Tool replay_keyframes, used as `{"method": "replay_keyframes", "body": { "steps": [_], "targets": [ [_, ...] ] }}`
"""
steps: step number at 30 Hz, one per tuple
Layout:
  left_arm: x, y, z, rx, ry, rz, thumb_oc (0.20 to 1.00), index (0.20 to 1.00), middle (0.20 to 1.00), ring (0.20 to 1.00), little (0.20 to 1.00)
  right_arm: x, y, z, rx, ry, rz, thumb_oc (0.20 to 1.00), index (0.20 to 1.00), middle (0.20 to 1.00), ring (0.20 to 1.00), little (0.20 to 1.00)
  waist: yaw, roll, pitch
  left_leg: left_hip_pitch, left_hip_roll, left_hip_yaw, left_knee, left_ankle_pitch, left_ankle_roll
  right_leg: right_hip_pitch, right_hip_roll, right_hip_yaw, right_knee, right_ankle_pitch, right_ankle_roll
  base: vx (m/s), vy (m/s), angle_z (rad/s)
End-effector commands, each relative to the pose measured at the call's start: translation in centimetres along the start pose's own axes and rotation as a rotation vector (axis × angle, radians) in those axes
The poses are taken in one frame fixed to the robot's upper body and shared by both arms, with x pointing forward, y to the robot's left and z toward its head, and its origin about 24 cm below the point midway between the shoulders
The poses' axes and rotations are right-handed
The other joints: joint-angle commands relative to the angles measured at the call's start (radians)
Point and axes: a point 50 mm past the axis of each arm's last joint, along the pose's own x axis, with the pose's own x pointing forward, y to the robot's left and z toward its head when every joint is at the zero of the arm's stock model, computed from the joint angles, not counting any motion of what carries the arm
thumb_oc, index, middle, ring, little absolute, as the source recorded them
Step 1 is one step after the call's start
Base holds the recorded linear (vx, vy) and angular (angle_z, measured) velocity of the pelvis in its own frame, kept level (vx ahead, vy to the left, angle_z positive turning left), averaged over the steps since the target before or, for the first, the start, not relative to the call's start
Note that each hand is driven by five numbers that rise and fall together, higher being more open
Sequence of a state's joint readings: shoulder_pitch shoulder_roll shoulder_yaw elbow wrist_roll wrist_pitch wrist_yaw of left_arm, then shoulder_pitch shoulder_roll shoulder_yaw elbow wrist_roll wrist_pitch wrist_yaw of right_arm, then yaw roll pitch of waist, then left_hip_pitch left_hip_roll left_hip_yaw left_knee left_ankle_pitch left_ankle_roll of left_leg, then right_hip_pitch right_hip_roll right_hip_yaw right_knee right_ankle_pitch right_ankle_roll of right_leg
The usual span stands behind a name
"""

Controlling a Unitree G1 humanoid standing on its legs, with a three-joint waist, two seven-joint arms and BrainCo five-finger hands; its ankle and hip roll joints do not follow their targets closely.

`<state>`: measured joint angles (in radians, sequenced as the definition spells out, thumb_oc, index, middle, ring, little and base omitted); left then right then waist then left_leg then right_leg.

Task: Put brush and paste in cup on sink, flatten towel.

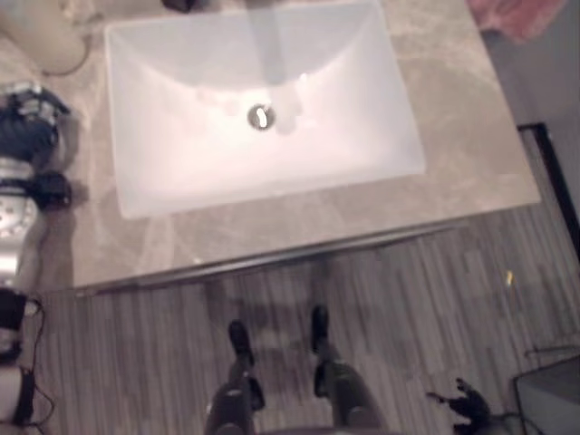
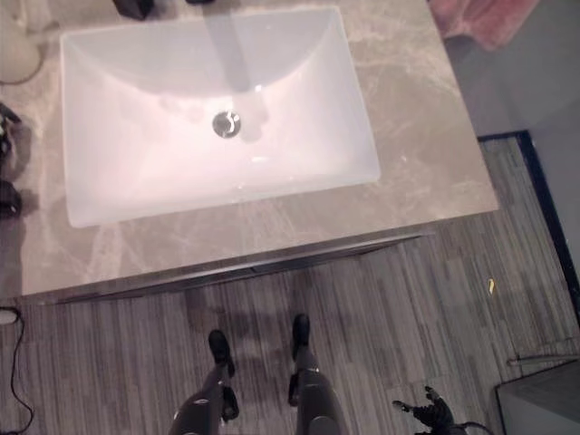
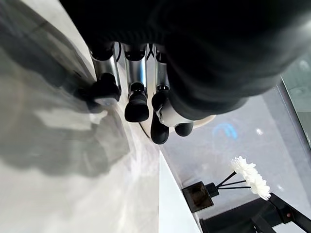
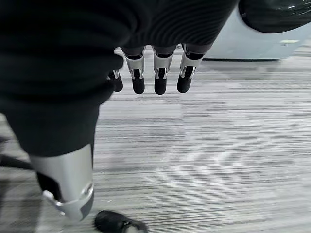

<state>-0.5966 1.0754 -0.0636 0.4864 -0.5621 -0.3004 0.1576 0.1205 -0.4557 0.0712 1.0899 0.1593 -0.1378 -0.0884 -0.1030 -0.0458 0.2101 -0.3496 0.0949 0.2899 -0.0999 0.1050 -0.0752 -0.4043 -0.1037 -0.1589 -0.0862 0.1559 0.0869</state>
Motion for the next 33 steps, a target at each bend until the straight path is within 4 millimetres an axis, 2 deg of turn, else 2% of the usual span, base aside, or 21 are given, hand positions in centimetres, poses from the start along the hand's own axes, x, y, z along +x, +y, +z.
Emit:
{"method": "replay_keyframes", "body": {
  "steps": [1, 8, 10, 14, 15, 23, 29, 31, 32, 33],
  "targets": [
    [1.5, 2.1, 1.6, 0.057, -0.049, 0.082, 0.2, 0.2, 0.2, 0.2, 0.2, -0.6, -1.3, -2.0, 0.032, 0.064, -0.049, 1.0, 1.0, 1.0, 1.0, 1.0, -0.013, 0.008, 0.017, 0.008, -0.012, -0.055, 0.013, -0.052, 0.004, 0.023, -0.038, -0.006, -0.001, 0.027, 0.082, 0.03, 0.018, -0.02],
    [3.0, 2.8, 3.3, 0.103, -0.076, 0.094, 0.2, 0.2, 0.2, 0.2, 0.2, -0.5, -1.2, -1.6, 0.137, 0.042, -0.052, 1.0, 1.0, 1.0, 1.0, 1.0, -0.025, 0.008, 0.018, -0.026, -0.012, -0.055, 0.013, -0.05, 0.001, -0.011, -0.038, -0.002, -0.001, 0.032, 0.086, 0.04, 0.017, -0.01],
    [3.4, 2.8, 4.1, 0.118, -0.098, 0.089, 0.2, 0.2, 0.2, 0.2, 0.2, -0.6, -1.3, -2.1, 0.139, 0.06, -0.054, 1.0, 1.0, 1.0, 1.0, 1.0, -0.03, 0.01, 0.019, -0.033, -0.012, -0.056, 0.013, -0.05, 0.0, -0.018, -0.037, 0.0, -0.001, 0.034, 0.087, 0.0, 0.0, 0.0],
    [3.5, 2.8, 4.2, 0.119, -0.1, 0.087, 0.2, 0.2, 0.2, 0.2, 0.2, -0.6, -1.2, -2.1, 0.141, 0.06, -0.054, 1.0, 1.0, 1.0, 1.0, 1.0, -0.028, 0.009, 0.019, -0.034, -0.012, -0.057, 0.013, -0.049, 0.0, -0.018, -0.037, -0.001, -0.001, 0.034, 0.087, 0.01, 0.002, 0.0],
    [4.3, 2.7, 5.1, 0.135, -0.12, 0.091, 0.2, 0.2, 0.2, 0.2, 0.2, -0.7, -1.4, -2.6, 0.137, 0.078, -0.059, 1.0, 1.0, 1.0, 1.0, 1.0, -0.036, 0.017, 0.024, -0.045, -0.015, -0.065, 0.013, -0.05, -0.001, -0.028, -0.035, 0.001, -0.001, 0.036, 0.09, 0.04, 0.022, 0.02],
    [6.0, 2.5, 6.5, 0.141, -0.129, 0.116, 0.2, 0.2, 0.2, 0.2, 0.2, -0.5, -1.3, -1.8, 0.157, 0.051, -0.058, 1.0, 1.0, 1.0, 1.0, 1.0, -0.042, 0.017, 0.028, -0.078, -0.019, -0.067, 0.013, -0.049, -0.001, -0.069, -0.03, 0.019, -0.001, 0.048, 0.093, 0.0, 0.008, 0.0],
    [5.3, 1.0, 5.7, 0.118, -0.134, 0.043, 0.2, 0.2, 0.2, 0.2, 0.2, -0.6, -1.1, -2.3, 0.149, 0.073, -0.053, 1.0, 1.0, 1.0, 1.0, 1.0, -0.035, 0.017, 0.023, -0.072, -0.02, -0.065, 0.013, -0.05, 0.001, -0.068, -0.029, 0.028, -0.001, 0.048, 0.091, -0.01, 0.005, -0.04],
    [3.8, -0.4, 4.5, 0.086, -0.128, -0.036, 0.2, 0.2, 0.2, 0.2, 0.2, -0.7, -1.2, -2.8, 0.143, 0.096, -0.053, 1.0, 1.0, 1.0, 1.0, 1.0, -0.023, 0.018, 0.021, -0.043, -0.017, -0.063, 0.013, -0.056, 0.001, -0.043, -0.029, 0.027, -0.001, 0.039, 0.085, -0.02, 0.003, -0.05],
    [3.8, -0.3, 4.5, 0.086, -0.127, -0.034, 0.2, 0.2, 0.2, 0.2, 0.2, -0.7, -1.2, -2.8, 0.141, 0.095, -0.054, 1.0, 1.0, 1.0, 1.0, 1.0, -0.025, 0.019, 0.018, -0.047, -0.018, -0.063, 0.013, -0.054, 0.002, -0.047, -0.029, 0.028, -0.001, 0.04, 0.084, -0.02, -0.004, -0.06],
    [2.7, -0.8, 3.5, 0.068, -0.108, -0.08, 0.2, 0.2, 0.2, 0.2, 0.2, -0.8, -1.4, -2.9, 0.141, 0.098, -0.059, 1.0, 1.0, 1.0, 1.0, 1.0, -0.017, 0.02, 0.01, -0.032, -0.019, -0.062, 0.013, -0.058, 0.002, -0.032, -0.032, 0.023, -0.001, 0.034, 0.081, -0.01, -0.003, -0.07]
  ]
}}
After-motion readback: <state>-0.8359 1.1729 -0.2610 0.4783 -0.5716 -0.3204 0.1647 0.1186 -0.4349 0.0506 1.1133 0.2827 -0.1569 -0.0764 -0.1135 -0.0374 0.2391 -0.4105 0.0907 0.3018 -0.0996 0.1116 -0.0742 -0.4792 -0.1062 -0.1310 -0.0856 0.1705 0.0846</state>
